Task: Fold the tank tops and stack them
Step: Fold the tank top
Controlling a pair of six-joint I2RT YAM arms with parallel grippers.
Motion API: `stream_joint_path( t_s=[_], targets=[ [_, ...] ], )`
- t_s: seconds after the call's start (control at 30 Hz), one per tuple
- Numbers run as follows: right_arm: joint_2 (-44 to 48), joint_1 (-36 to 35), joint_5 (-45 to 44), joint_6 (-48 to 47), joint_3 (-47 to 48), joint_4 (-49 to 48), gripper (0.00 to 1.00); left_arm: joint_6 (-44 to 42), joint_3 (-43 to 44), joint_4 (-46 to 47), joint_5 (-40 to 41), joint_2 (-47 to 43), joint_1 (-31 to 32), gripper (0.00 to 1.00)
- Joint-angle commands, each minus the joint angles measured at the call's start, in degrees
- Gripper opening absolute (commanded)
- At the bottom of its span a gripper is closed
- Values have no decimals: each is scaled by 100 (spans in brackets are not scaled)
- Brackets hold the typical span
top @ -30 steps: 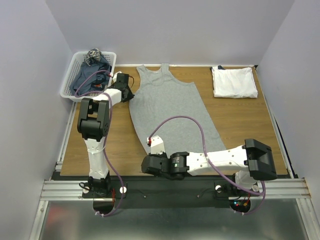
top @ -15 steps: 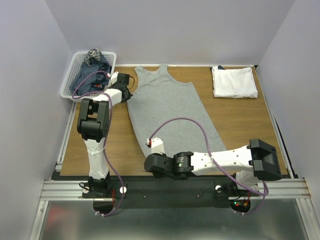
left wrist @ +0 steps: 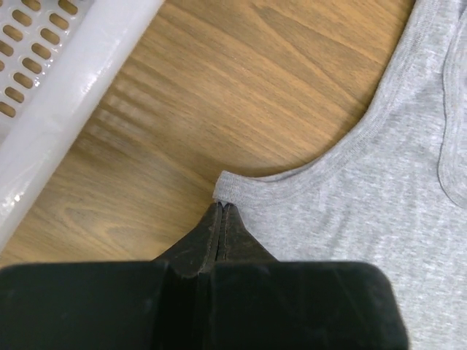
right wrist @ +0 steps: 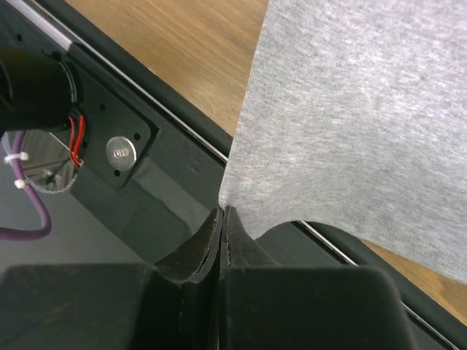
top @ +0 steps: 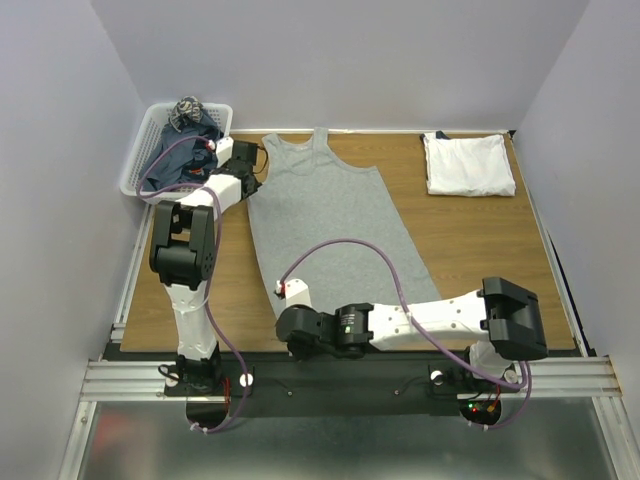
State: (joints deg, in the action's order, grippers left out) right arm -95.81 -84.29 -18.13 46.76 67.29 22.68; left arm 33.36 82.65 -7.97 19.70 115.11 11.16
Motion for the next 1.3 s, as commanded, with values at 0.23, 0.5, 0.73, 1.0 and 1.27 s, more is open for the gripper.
stream_joint_path(
  t_s=[0.23, 0.5, 0.73, 1.0, 1.27],
  targets=[
    [1187, 510, -138, 333, -989, -281, 1, 188, 1024, -179, 288, 152, 527, 0],
    [1898, 756, -279, 658, -1903, -281, 1, 285, 1727, -442, 315, 723, 897, 0],
    [2276, 862, -393, 861, -2378, -281, 1, 346, 2325, -636, 297, 1180, 1134, 0],
    [2620, 1037, -490, 1010, -2808, -281, 1, 408, 2528, -706, 288, 1374, 1266, 0],
    [2690, 1073, -525, 1124, -3019, -273, 1, 408, 2659, -706, 253, 1479, 1336, 0]
  ],
)
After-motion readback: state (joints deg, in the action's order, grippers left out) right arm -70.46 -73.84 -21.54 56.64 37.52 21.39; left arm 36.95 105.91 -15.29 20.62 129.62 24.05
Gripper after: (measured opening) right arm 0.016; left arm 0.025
